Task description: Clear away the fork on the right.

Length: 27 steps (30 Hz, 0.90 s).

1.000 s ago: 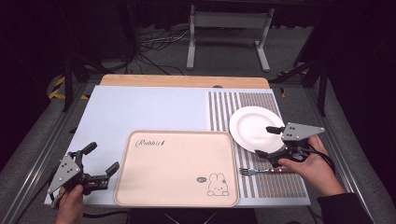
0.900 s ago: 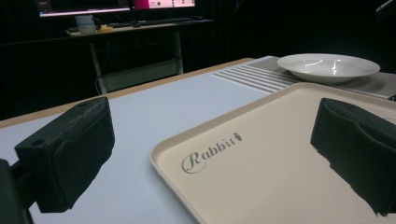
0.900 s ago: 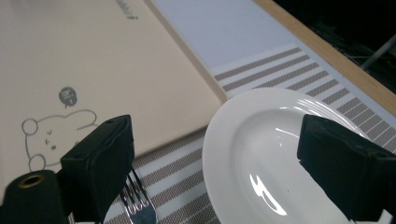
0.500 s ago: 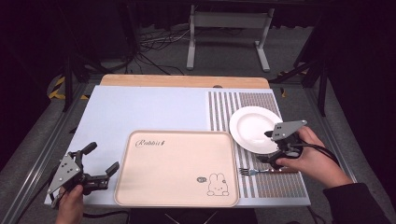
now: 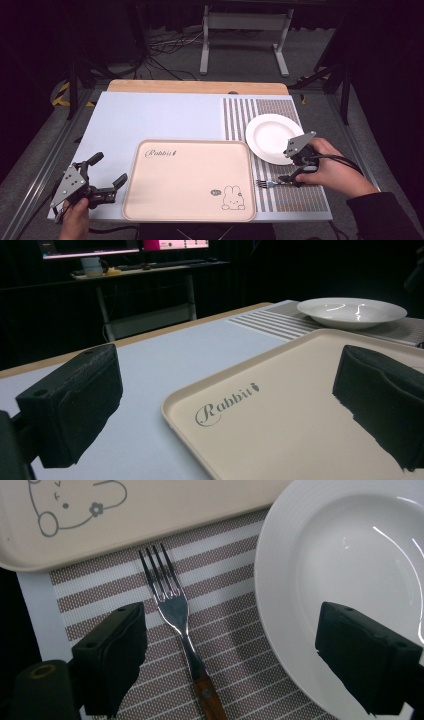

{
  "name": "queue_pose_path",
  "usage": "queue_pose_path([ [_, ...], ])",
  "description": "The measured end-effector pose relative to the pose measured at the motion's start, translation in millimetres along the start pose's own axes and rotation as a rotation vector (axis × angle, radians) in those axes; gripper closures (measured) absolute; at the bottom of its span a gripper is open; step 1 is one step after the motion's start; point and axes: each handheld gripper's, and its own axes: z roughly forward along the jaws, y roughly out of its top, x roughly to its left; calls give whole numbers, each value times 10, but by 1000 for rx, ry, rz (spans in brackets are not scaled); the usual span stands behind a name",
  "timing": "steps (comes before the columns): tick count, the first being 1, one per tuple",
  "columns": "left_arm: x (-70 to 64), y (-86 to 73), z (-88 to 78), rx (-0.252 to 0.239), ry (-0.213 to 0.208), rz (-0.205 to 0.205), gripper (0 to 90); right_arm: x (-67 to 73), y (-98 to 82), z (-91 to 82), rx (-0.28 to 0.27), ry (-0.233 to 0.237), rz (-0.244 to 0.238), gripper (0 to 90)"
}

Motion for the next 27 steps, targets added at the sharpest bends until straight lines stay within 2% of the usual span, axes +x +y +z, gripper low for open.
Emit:
queue_pose_path([
  [12, 0, -4, 5, 1, 3, -3, 2, -3, -53, 113, 130, 54, -22, 147],
  [13, 1, -4, 4, 3, 2, -3, 2, 4, -62, 140, 156, 57, -24, 149],
  [19, 1, -5, 6, 3, 2, -4, 2, 19, -80, 200, 205, 78, -28, 157],
  [27, 2, -4, 4, 2, 3, -2, 2, 36, -103, 286, 259, 87, -64, 189],
])
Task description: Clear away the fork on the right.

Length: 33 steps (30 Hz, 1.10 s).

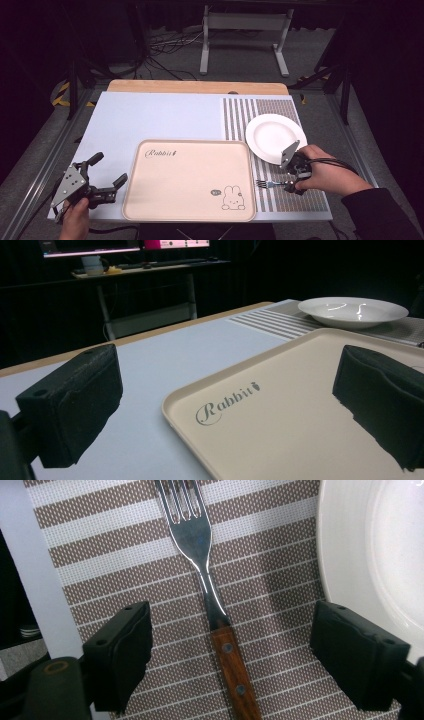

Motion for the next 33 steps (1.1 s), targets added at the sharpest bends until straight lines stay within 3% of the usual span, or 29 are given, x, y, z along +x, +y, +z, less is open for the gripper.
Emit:
queue_pose_path([
  [8, 0, 0, -2, 1, 4, -2, 1, 6, -15, 94, -15, 12, -58, 362],
  [12, 1, -1, -2, 1, 5, -2, 2, 5, -16, 129, -4, 21, -85, 396],
  [20, 2, -2, -4, 3, 8, -3, 2, -21, -48, 186, 46, 48, -115, 583],
  [23, 2, -2, -2, 6, 8, -2, 2, -23, -49, 206, 54, 64, -124, 614],
  [30, 1, -3, -1, 4, 8, -3, 2, -41, -18, 203, 78, 86, -179, 766],
  [33, 0, -2, -2, 4, 9, -4, 2, -54, -19, 205, 82, 103, -184, 777],
])
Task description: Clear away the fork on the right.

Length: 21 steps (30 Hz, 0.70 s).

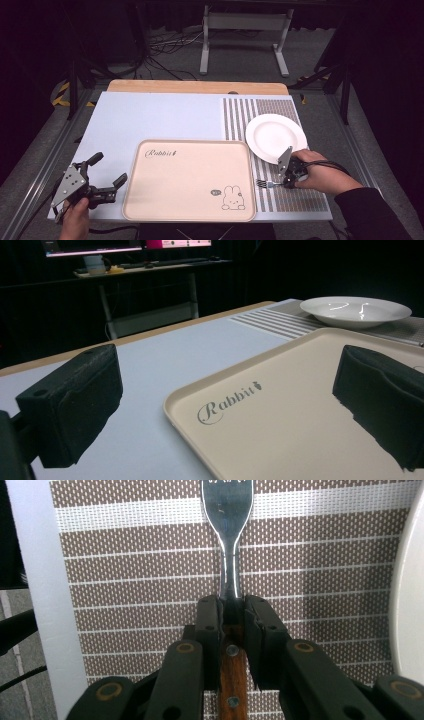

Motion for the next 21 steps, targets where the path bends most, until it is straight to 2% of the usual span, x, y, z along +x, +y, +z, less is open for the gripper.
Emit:
queue_pose_path([
  [6, 4, -1, -2, 0, 3, -1, 2, -1, 6, 2, 5, 3, -36, 781],
  [19, 5, -1, -2, -1, 6, -3, 1, -4, 1, 0, -1, 4, -55, 785],
  [21, 4, -3, 1, -1, 4, -3, 1, 2, 2, -3, -5, 12, -47, 785],
])
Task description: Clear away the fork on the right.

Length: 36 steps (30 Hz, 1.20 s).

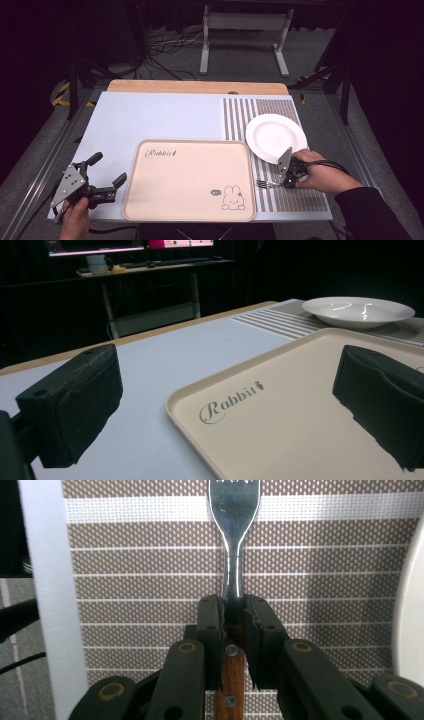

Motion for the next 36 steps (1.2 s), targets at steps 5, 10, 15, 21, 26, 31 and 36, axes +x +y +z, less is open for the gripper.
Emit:
queue_pose_path([
  [5, -2, -3, 5, 1, 3, -1, 2, -4, 8, -86, -16, -9, -3, 785],
  [10, -2, -4, 6, 1, 2, -2, 2, 11, 25, -192, -35, -32, 7, 786],
  [15, -2, -5, 8, 2, 2, 0, 2, 15, 44, -365, -74, -64, 14, 786],
  [21, 0, -7, 9, 1, 1, -5, 2, 5, 78, -496, -105, -93, 17, 785],
  [26, -2, -7, 9, 2, 1, -4, 2, 14, 165, -597, -124, -120, 7, 786],
  [31, 0, -5, 6, 0, 1, -4, 2, 6, 307, -661, -133, -122, -7, 785],
  [36, 5, -5, 5, 1, 0, -1, 1, -16, 481, -710, -129, -149, -27, 785],
])
